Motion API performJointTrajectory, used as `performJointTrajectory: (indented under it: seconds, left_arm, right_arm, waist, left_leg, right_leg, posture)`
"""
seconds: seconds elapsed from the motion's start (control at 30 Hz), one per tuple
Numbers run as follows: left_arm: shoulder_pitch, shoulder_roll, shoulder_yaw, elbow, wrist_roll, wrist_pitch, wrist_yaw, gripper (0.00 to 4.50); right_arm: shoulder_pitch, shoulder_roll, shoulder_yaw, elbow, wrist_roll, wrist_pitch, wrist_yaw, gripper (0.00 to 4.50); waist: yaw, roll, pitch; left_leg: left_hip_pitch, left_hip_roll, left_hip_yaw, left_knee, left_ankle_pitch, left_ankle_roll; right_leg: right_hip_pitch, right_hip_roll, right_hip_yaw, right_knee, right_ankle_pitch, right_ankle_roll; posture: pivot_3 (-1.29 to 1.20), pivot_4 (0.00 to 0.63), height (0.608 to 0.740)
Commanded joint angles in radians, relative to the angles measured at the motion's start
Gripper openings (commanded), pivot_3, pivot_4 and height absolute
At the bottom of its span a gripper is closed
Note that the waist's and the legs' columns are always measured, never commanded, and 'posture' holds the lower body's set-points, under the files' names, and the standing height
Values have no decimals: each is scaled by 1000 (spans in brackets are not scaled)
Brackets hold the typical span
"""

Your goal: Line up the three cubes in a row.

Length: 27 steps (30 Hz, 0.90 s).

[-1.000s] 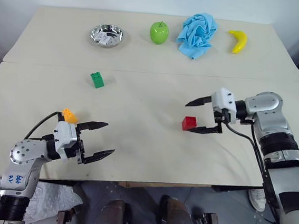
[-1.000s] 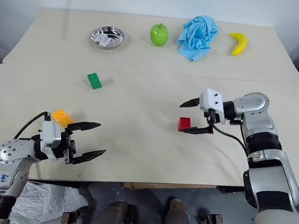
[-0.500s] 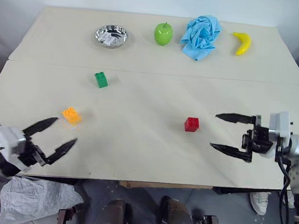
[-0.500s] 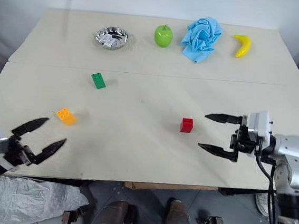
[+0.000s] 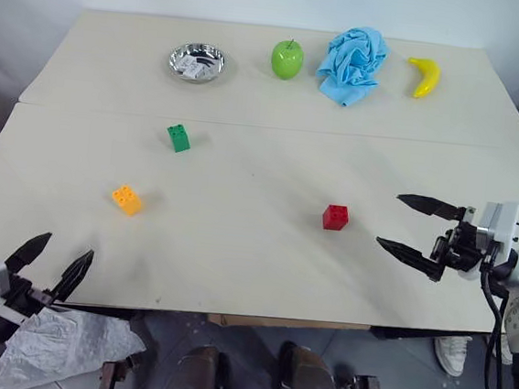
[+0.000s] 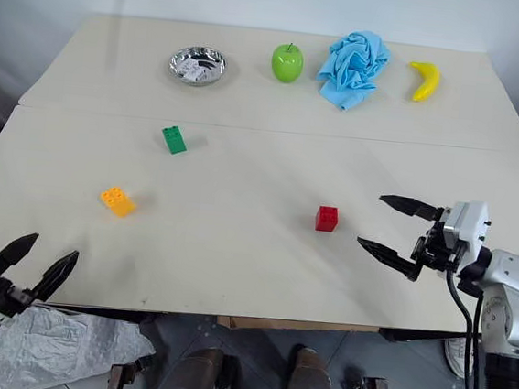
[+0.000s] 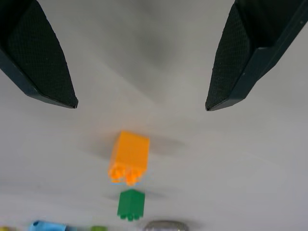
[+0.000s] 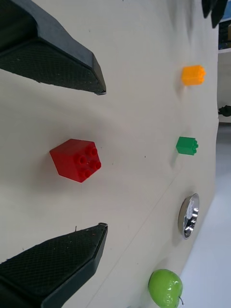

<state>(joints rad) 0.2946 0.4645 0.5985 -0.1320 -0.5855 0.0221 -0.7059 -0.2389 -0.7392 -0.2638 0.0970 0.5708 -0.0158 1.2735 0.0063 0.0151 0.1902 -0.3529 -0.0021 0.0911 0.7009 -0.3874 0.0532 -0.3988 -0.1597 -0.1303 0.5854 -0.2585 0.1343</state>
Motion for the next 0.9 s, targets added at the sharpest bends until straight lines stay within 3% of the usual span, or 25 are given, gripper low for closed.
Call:
performJointTrajectory:
  seconds: [0.03, 0.13, 0.27, 0.5, 0.7, 0.9]
  left_arm:
    - [-158, 95, -51, -78, -7, 125, 86, 4500]
    - [-413, 187, -132, -35, -40, 299, 130, 4500]
    - [-737, 264, -283, 175, 45, 421, 110, 4500]
    - [-1233, 217, -570, 825, 334, 241, -51, 4500]
    - [-1457, 158, -662, 1270, 508, -12, -112, 4500]
    - [-1512, 148, -679, 1415, 604, -97, -151, 4500]
  right_arm:
    - [-16, 21, -1, -40, 19, 30, -34, 4474]
    - [5, 54, -7, -105, 64, 107, -94, 4474]
    - [13, 95, -14, -131, 23, 75, -167, 4474]
    - [28, 152, 21, -199, -20, 49, -255, 4474]
    - [24, 170, 40, -265, -21, 61, -307, 4474]
    - [70, 169, 38, -331, -12, 75, -341, 4474]
  waist:
    - [6, 0, 0]
    - [12, 0, 0]
    - [15, 0, -1]
    - [14, -2, 0]
    - [-1, -3, 1]
    - [-9, -4, 1]
  left_leg:
    - [0, 0, 0, 0, 0, 1]
    - [0, -2, 0, 0, 1, 1]
    - [1, -3, 1, 0, 1, 2]
    - [0, -4, 4, -2, 1, 1]
    - [-3, -2, 12, -3, 2, -2]
    - [-7, -2, 14, -3, 3, -1]
  right_leg:
    - [0, 0, -1, 1, 0, 0]
    - [-1, 7, -3, 3, 0, 0]
    - [-1, 10, -4, 4, 0, 0]
    - [-1, 17, -6, 0, 0, 0]
    - [-3, 21, -7, -2, -1, 0]
    - [-9, 20, -7, -1, -1, 0]
  posture:
    - [0, 150, 740]
    - [0, 150, 740]
    - [0, 150, 740]
    - [0, 150, 740]
    - [0, 150, 740]
    - [0, 150, 740]
